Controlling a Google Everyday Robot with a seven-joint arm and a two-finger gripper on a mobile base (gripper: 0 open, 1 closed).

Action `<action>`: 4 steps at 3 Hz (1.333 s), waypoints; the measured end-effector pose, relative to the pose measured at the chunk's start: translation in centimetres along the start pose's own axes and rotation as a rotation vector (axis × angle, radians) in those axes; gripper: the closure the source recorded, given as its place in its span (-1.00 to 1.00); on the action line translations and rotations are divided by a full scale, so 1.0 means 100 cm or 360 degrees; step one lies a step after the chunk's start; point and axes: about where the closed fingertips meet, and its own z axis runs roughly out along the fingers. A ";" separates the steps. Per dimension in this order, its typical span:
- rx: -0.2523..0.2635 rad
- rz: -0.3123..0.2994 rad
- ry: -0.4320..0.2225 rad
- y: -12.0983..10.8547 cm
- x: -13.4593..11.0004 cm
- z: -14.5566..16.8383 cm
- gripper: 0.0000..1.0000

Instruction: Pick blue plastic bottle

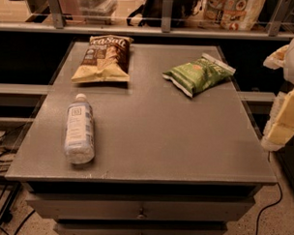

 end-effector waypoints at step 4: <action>-0.0141 0.0596 -0.0247 0.005 -0.033 0.029 -1.00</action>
Offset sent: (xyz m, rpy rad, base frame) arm 0.0038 0.0019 -0.0078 0.0045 0.0382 -0.0830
